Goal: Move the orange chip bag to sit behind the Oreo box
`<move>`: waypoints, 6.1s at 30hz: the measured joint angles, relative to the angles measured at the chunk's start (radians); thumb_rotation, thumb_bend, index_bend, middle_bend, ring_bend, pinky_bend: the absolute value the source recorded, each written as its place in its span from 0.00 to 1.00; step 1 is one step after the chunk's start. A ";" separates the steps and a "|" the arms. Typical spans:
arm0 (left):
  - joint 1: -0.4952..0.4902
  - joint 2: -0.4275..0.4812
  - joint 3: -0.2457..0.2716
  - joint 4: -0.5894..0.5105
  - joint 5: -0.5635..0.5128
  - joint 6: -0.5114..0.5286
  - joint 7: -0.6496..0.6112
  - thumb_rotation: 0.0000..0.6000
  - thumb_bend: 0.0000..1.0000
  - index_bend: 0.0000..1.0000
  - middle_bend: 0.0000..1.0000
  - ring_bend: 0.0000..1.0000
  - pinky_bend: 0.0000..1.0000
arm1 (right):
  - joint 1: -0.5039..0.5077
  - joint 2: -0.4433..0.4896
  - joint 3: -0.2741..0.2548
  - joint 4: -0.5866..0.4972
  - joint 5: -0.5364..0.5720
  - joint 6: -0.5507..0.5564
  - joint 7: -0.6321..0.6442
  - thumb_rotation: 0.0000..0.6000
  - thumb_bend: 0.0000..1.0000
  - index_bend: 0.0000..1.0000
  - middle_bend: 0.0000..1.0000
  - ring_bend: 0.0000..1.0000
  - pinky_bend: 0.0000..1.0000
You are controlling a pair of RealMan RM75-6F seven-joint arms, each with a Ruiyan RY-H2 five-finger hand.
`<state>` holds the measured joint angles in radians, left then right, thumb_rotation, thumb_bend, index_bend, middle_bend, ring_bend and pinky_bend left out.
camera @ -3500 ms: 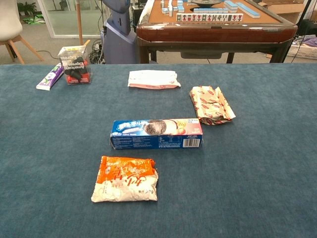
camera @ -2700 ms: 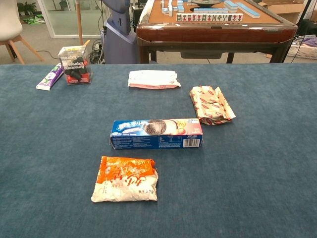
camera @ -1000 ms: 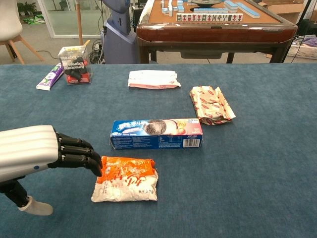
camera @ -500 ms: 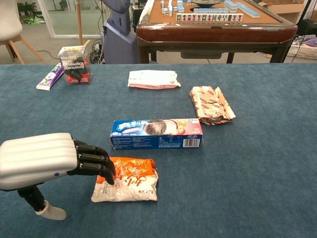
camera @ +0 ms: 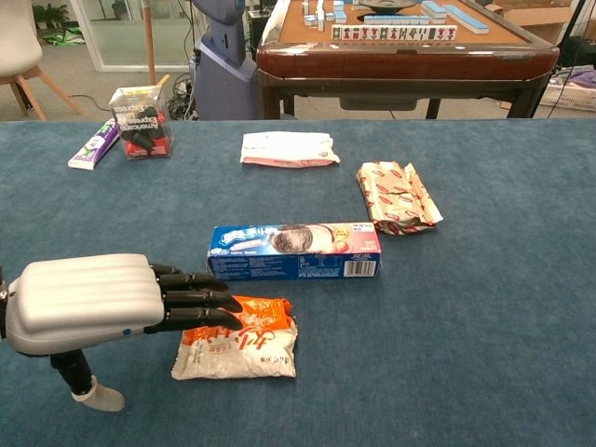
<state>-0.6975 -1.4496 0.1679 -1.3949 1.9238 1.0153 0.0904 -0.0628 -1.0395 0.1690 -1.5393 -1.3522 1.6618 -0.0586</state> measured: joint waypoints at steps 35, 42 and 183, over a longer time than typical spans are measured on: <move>-0.013 0.037 0.016 -0.060 -0.084 -0.075 0.164 1.00 0.04 0.13 0.05 0.00 0.20 | -0.011 0.001 0.006 0.001 0.003 -0.002 0.008 1.00 0.00 0.32 0.40 0.34 0.49; -0.006 0.054 0.031 -0.055 -0.091 -0.079 0.178 1.00 0.04 0.13 0.05 0.00 0.20 | -0.010 0.002 0.006 0.002 0.004 -0.008 0.010 1.00 0.00 0.32 0.40 0.34 0.49; -0.085 -0.070 -0.259 0.126 -0.929 -0.239 0.425 1.00 0.04 0.00 0.00 0.00 0.21 | -0.015 0.009 -0.010 0.006 -0.014 -0.028 0.045 1.00 0.00 0.32 0.40 0.34 0.49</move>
<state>-0.7824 -1.5199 -0.0916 -1.2693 0.9949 0.7759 0.5153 -0.0773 -1.0309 0.1591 -1.5336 -1.3664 1.6338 -0.0132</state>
